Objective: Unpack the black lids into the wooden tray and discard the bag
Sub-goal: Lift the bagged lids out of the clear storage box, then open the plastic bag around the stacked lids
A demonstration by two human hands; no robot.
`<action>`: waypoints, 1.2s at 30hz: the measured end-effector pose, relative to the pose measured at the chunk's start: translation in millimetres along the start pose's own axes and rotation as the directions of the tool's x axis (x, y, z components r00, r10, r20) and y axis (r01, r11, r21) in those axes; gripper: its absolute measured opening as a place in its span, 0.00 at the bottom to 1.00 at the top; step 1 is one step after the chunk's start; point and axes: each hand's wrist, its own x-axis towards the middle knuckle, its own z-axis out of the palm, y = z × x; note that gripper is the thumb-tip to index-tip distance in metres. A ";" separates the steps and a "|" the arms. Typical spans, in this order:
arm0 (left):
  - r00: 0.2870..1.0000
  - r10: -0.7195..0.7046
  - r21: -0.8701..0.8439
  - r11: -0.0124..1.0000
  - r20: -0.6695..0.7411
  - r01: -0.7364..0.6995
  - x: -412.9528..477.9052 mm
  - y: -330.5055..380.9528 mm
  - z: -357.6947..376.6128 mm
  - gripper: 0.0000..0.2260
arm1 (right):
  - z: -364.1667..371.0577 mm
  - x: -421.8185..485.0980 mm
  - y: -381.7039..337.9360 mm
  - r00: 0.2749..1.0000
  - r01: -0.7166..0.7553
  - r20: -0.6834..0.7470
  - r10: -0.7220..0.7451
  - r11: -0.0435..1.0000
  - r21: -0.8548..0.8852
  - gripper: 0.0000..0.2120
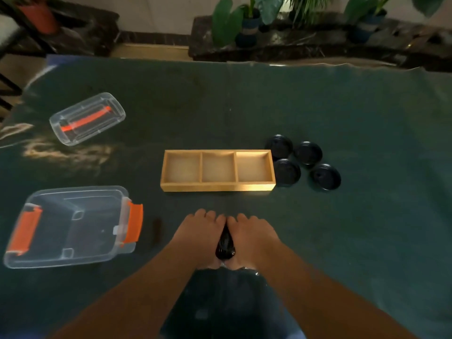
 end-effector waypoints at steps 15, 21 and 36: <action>0.952 -0.040 -0.241 0.970 -0.303 -0.036 -38.2 4.4 15.2 0.26 | 29.3 -25.2 3.6 0.851 -0.431 0.211 0.482 0.407 0.805 0.37; 0.929 -0.121 -0.434 0.900 -0.349 -0.045 -46.7 11.3 39.1 0.19 | 30.9 -22.4 21.1 0.829 -0.403 0.454 0.326 -0.214 0.890 0.20; 0.884 -0.316 -0.684 0.729 -0.345 -0.006 -51.3 0.2 30.9 0.11 | -52.9 -76.0 2.2 0.972 -0.080 0.086 0.219 -0.034 0.996 0.10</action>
